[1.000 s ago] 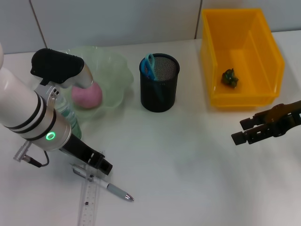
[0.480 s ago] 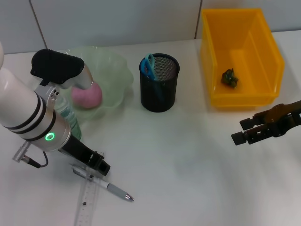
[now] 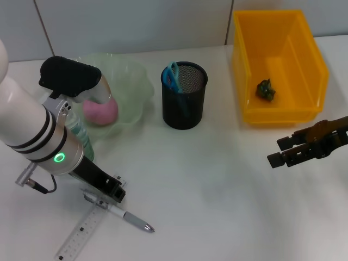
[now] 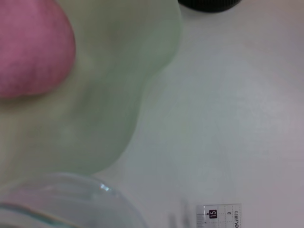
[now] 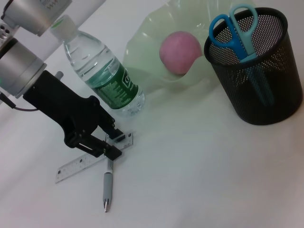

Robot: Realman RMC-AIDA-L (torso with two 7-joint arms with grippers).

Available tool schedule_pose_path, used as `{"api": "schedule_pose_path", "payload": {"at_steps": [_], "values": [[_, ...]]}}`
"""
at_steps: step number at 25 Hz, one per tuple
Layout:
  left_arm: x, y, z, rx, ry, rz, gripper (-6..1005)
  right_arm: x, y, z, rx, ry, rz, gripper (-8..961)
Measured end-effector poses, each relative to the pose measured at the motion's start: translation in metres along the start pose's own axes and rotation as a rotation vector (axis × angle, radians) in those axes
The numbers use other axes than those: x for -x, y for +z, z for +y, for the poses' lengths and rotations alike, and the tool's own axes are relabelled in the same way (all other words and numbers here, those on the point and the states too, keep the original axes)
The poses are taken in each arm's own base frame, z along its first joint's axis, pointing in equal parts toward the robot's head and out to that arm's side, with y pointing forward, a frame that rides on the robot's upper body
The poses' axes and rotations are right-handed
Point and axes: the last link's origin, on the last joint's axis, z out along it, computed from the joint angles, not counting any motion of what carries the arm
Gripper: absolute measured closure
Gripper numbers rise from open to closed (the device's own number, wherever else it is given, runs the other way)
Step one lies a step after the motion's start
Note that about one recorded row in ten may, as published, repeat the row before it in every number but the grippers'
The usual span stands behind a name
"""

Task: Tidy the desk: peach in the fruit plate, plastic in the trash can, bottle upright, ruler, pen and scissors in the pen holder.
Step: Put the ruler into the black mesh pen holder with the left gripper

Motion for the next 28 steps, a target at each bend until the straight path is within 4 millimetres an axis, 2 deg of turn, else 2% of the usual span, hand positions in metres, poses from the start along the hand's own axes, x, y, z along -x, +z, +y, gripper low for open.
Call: {"api": "schedule_pose_path", "payload": {"at_steps": [6,15,20,23,24,28], "values": [[-0.002,-0.001,0.001,-0.001,0.014,-0.002,619,0.0,-0.001,0.0,-0.002,0.004,-0.009,115],[-0.003,-0.009,0.006,0.012,0.034,-0.017,618,0.001,-0.001,-0.001,-0.002,0.002,-0.011,115],[-0.006,-0.027,0.009,0.033,0.043,-0.03,618,0.003,-0.001,0.0,-0.001,-0.007,-0.011,115],[-0.01,-0.045,0.014,0.08,0.049,-0.026,618,0.004,-0.001,0.0,0.0,-0.016,-0.011,115],[-0.01,-0.045,0.014,0.08,0.049,-0.026,618,0.004,-0.001,0.0,0.0,-0.016,-0.011,115],[-0.017,-0.066,0.026,0.215,0.069,0.009,618,0.003,-0.001,0.0,0.0,-0.026,-0.01,115]]}}
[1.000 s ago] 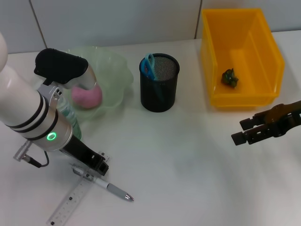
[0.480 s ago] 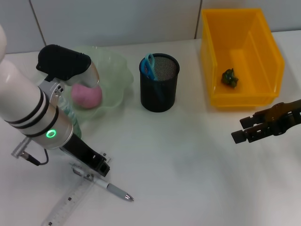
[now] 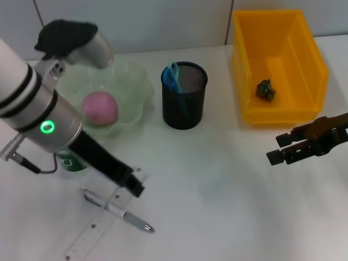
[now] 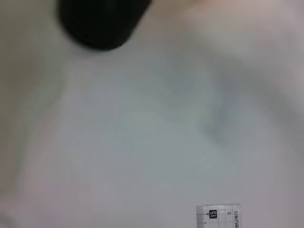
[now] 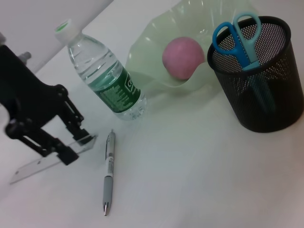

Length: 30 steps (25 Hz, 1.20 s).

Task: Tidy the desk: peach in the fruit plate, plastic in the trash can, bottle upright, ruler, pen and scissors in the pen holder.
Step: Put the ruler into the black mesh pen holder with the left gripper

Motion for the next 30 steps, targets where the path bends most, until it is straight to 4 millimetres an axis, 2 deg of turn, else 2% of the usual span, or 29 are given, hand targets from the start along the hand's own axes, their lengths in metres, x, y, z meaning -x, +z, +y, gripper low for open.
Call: {"api": "schedule_pose_path", "payload": {"at_steps": [7,10,17,18,24,25,28,30], "values": [[-0.017,-0.026,0.016,0.136,0.041,0.115,617,-0.004,0.0,0.0,-0.002,-0.009,0.008,115],[-0.03,-0.044,0.021,0.191,0.065,0.225,617,-0.009,-0.001,-0.001,-0.003,-0.008,0.01,115],[-0.05,-0.066,0.029,0.258,0.107,0.403,617,-0.015,-0.003,-0.003,0.0,0.003,0.014,115],[-0.058,-0.072,0.031,0.28,0.12,0.478,617,-0.016,-0.003,-0.003,-0.001,0.004,0.014,115],[-0.072,-0.079,0.032,0.286,0.177,0.633,617,-0.018,-0.005,-0.003,-0.003,0.007,0.017,115],[-0.078,-0.077,0.032,0.274,0.213,0.7,617,-0.018,-0.005,-0.003,-0.003,0.006,0.017,114],[-0.083,-0.074,0.032,0.254,0.238,0.756,617,-0.018,-0.006,-0.003,-0.004,0.006,0.018,114],[-0.089,-0.066,0.029,0.212,0.28,0.888,617,-0.019,-0.006,-0.003,-0.004,0.006,0.019,114]]}}
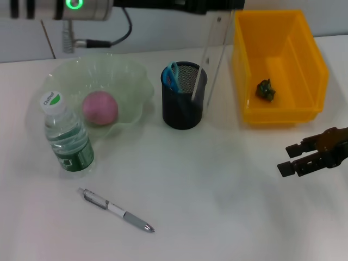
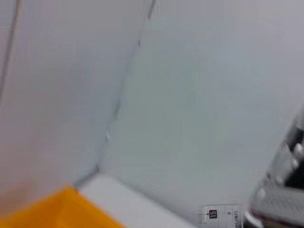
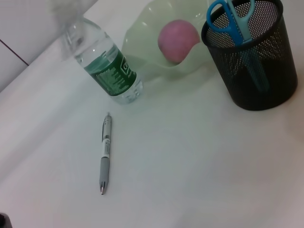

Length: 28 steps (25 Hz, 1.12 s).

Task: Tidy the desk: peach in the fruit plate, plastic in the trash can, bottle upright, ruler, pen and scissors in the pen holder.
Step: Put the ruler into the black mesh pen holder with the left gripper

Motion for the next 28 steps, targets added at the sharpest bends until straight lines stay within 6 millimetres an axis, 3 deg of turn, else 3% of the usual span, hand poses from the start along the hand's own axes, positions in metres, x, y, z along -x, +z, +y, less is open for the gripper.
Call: {"api": "schedule_pose_path", "payload": {"at_steps": [8,10,16,28], "values": [[0.016,0.014,-0.02,-0.05,0.049,0.234,617,0.004,0.001,0.0,-0.002,-0.007,-0.001,114],[0.032,0.022,-0.031,-0.083,0.059,0.292,617,0.004,0.001,-0.001,-0.003,-0.009,-0.002,114],[0.054,0.03,-0.045,-0.163,0.086,0.354,616,0.006,0.001,-0.001,-0.003,-0.011,-0.003,114],[0.076,0.041,-0.044,-0.231,0.159,0.404,616,0.006,0.002,-0.002,-0.008,-0.01,-0.005,114]]}}
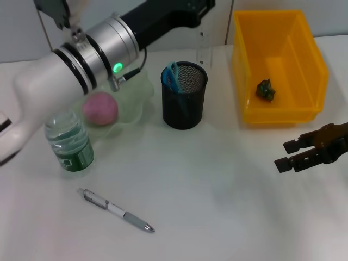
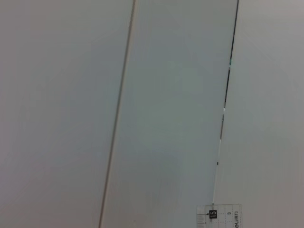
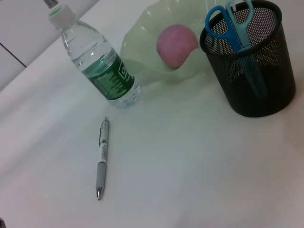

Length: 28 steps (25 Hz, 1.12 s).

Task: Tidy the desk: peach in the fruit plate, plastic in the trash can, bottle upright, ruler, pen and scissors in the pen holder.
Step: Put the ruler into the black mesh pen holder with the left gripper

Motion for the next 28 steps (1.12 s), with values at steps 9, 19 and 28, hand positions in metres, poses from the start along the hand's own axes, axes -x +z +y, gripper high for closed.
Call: {"api": "schedule_pose_path", "payload": {"at_steps": [9,19,28], "values": [[0.015,-0.001,0.009,-0.036,0.09,0.002,617,0.001,0.001,0.0,0.003,-0.004,-0.001,114],[0.032,-0.011,0.021,-0.087,0.18,0.028,617,0.0,0.003,0.001,0.008,-0.002,-0.002,114],[0.042,-0.013,0.023,-0.111,0.218,0.009,616,0.0,0.004,0.002,0.011,-0.002,-0.001,114]]}}
